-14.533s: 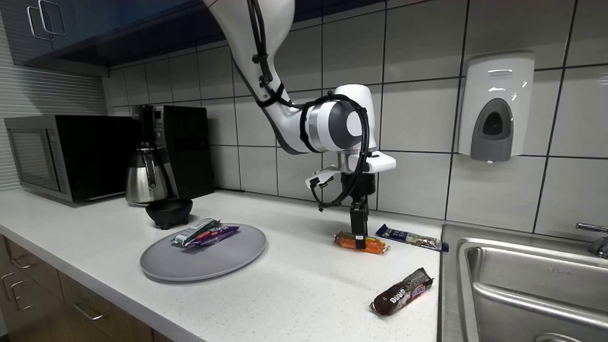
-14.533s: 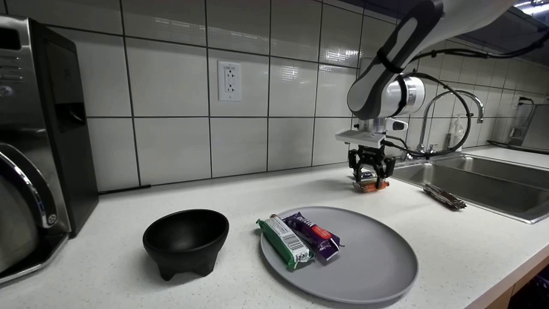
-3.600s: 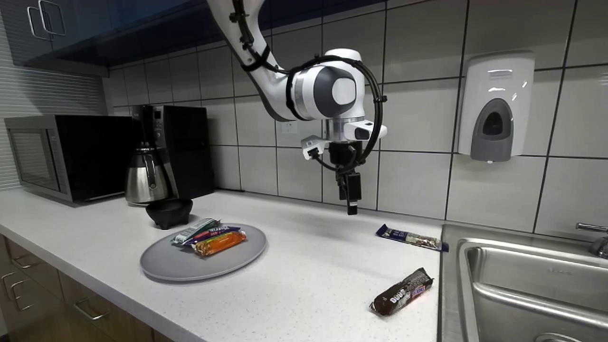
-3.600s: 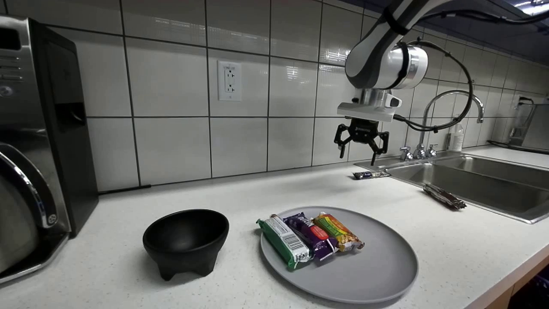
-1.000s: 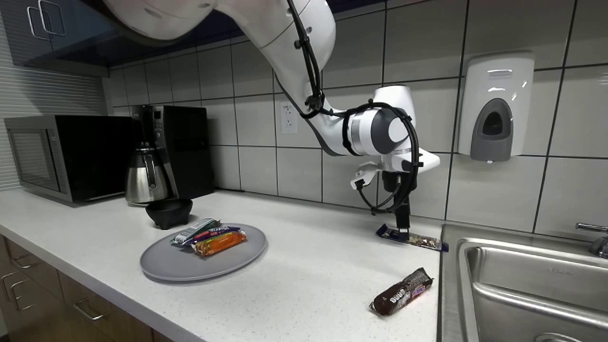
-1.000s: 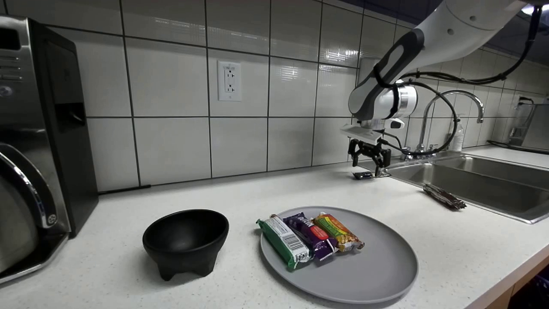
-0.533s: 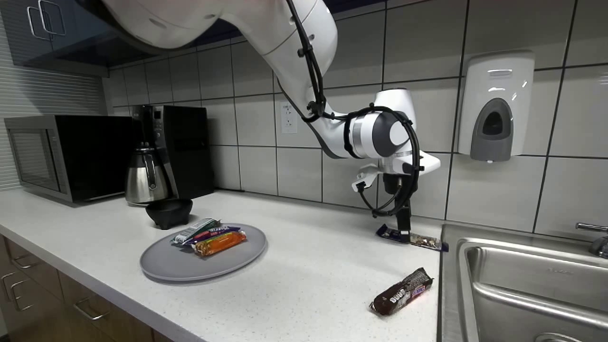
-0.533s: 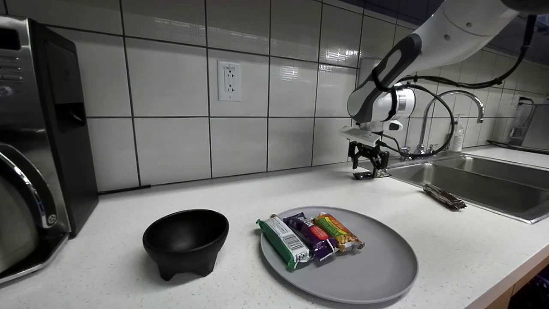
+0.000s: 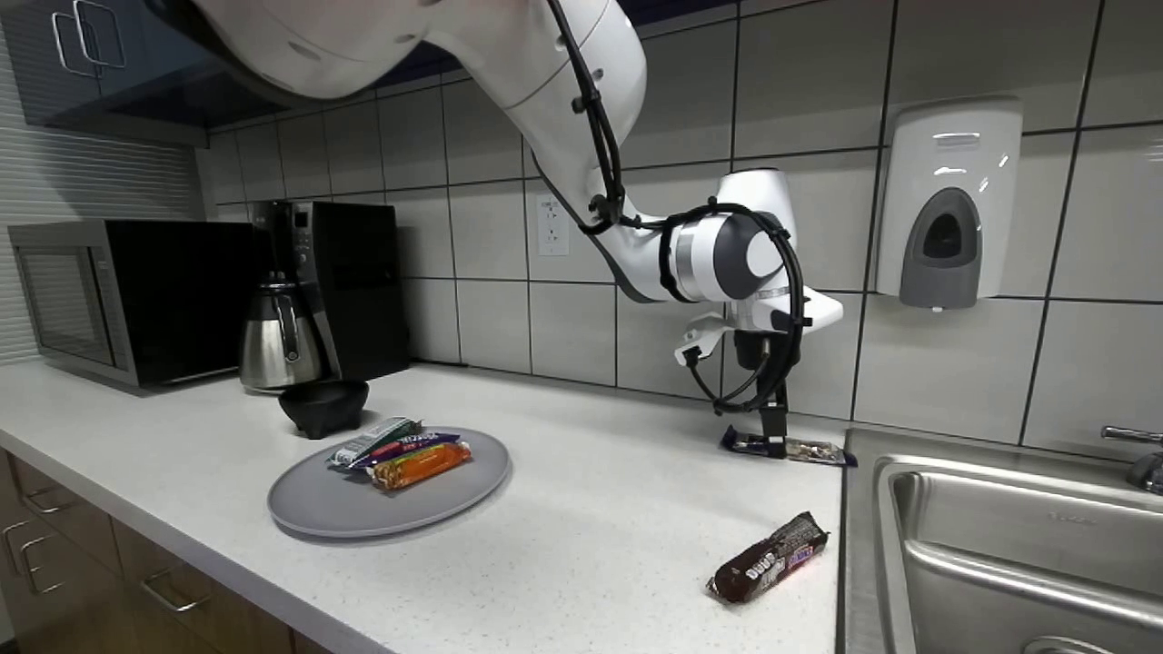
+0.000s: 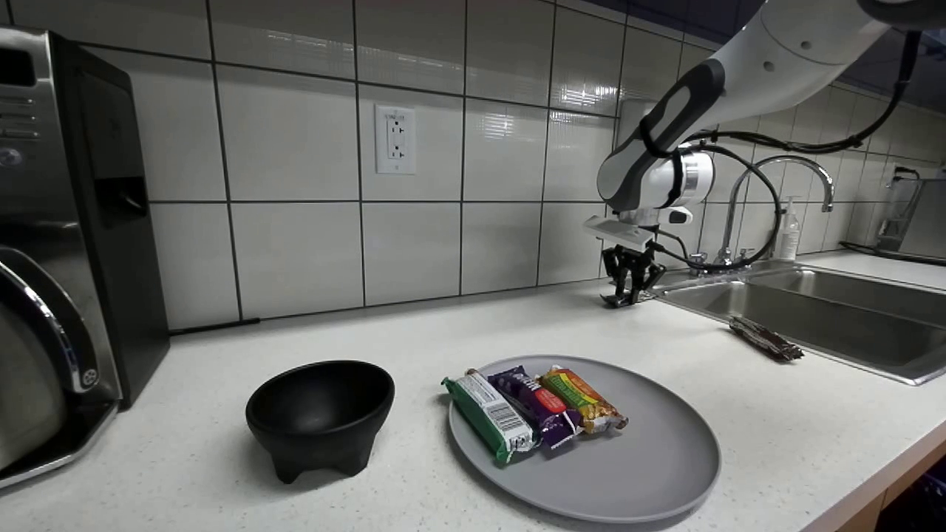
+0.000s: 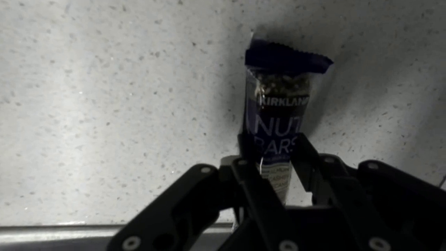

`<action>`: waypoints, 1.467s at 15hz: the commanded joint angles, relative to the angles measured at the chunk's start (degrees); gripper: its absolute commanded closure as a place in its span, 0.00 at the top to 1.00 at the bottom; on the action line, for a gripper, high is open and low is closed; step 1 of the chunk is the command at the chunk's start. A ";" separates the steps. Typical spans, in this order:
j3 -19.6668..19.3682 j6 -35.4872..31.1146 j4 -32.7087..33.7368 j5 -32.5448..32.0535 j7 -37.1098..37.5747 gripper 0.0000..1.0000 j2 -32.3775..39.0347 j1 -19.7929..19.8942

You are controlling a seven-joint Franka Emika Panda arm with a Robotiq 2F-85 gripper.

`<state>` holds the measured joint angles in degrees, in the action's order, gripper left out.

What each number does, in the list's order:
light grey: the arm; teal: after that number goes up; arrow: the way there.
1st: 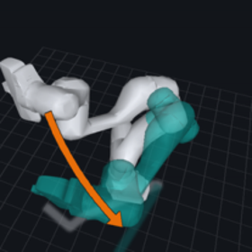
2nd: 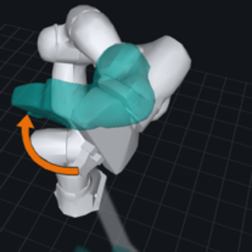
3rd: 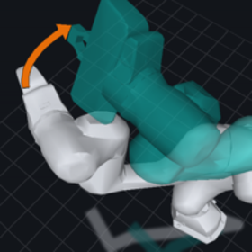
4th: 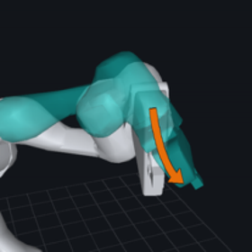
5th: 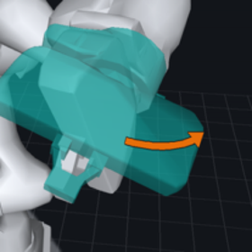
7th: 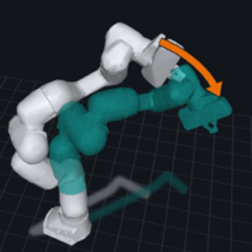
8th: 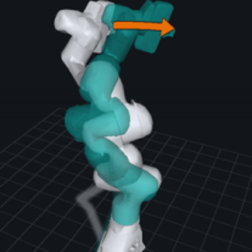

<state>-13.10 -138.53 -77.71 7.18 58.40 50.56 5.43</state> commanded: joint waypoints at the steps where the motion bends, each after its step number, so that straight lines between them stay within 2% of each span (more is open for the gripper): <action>1: 0.12 2.17 2.87 0.41 1.14 0.08 1.30 0.53; 12: 0.26 1.54 1.59 0.00 0.45 0.08 -0.82 -0.26; 22: 0.13 1.84 -3.62 -1.91 -0.59 0.08 -6.42 -4.01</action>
<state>-13.12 -138.27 -76.96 6.57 58.36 48.80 2.37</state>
